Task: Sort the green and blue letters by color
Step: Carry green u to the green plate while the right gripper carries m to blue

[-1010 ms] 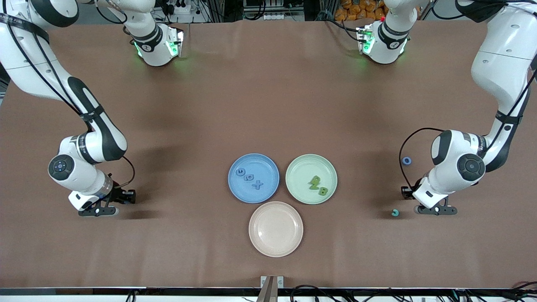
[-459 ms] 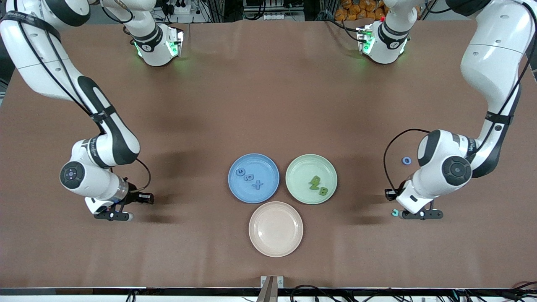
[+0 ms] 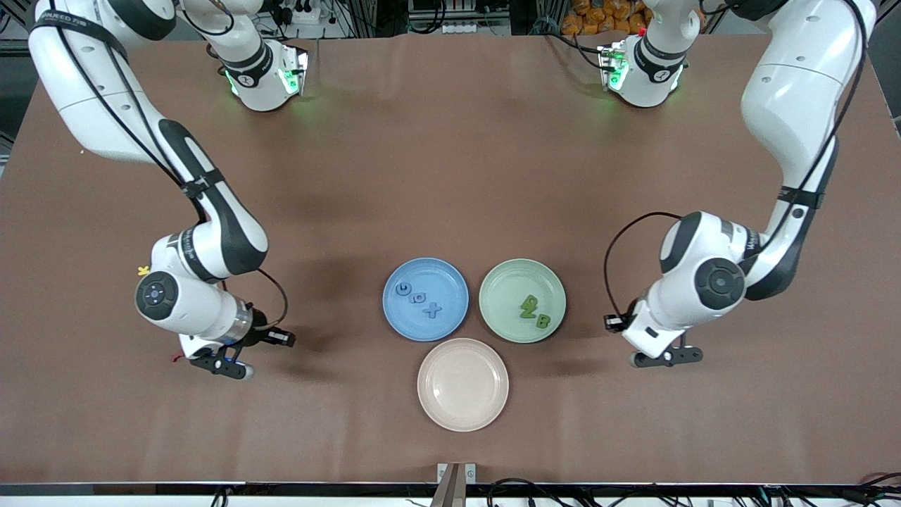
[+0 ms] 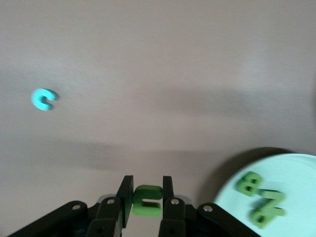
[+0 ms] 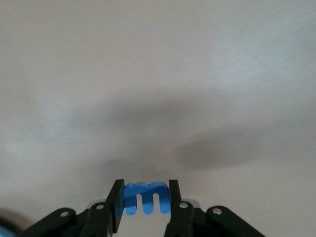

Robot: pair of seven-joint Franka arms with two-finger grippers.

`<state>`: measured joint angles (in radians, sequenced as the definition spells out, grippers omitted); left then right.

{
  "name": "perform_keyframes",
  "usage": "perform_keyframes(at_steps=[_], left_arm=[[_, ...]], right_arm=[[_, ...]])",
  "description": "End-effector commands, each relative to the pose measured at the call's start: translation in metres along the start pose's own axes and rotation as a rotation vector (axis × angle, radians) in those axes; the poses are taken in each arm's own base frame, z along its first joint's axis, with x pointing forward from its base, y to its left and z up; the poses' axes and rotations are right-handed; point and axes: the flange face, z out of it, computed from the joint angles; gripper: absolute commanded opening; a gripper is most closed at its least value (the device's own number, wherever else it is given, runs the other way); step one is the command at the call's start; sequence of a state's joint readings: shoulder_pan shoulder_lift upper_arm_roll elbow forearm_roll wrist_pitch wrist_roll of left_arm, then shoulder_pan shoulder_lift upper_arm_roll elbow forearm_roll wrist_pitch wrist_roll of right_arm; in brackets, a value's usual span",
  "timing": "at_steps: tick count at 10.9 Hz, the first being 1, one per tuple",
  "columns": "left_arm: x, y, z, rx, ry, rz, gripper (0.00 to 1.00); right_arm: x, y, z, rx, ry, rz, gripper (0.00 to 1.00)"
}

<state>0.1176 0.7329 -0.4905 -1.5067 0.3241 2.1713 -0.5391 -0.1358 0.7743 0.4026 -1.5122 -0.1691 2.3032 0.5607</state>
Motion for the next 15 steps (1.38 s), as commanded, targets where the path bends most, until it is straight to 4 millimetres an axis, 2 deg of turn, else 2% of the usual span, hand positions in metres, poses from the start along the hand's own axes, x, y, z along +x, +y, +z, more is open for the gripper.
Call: perform_keyframes(at_steps=[1,5,8,9,10,11,12,13,14,15], left_arm=[[-0.017,0.055,-0.016,-0.03,-0.016,-0.081,0.14],[-0.042,0.114,-0.011,-0.036,-0.022,-0.141,0.14],[-0.05,0.125,-0.007,-0.033,-0.028,-0.145,0.17],[-0.052,0.128,-0.007,-0.033,-0.028,-0.14,0.23],[-0.052,0.127,-0.006,-0.029,-0.027,-0.135,0.56],[-0.053,0.128,-0.005,-0.022,-0.024,-0.129,1.0],[-0.062,0.142,-0.005,-0.02,-0.023,-0.111,1.0],[-0.063,0.143,-0.005,-0.019,-0.024,-0.11,1.0],[-0.063,0.143,-0.006,-0.02,-0.023,-0.11,1.0],[-0.062,0.142,-0.008,-0.02,-0.019,-0.11,1.0]], right_arm=[[-0.014,-0.051,-0.011,0.037,-0.009,0.129,0.0],[-0.047,-0.123,-0.014,0.097,-0.046,0.342,0.0],[-0.088,-0.184,-0.02,0.113,-0.059,0.501,0.0],[-0.104,-0.2,-0.018,0.11,-0.068,0.522,0.0],[-0.113,-0.209,-0.016,0.11,-0.076,0.527,0.0],[-0.124,-0.219,-0.014,0.105,-0.081,0.527,0.0],[-0.134,-0.227,-0.011,0.1,-0.086,0.543,0.23],[-0.141,-0.233,-0.01,0.097,-0.085,0.57,0.79],[-0.158,-0.245,-0.005,0.084,-0.076,0.542,1.0],[-0.16,-0.247,-0.002,0.072,-0.057,0.523,1.0]])
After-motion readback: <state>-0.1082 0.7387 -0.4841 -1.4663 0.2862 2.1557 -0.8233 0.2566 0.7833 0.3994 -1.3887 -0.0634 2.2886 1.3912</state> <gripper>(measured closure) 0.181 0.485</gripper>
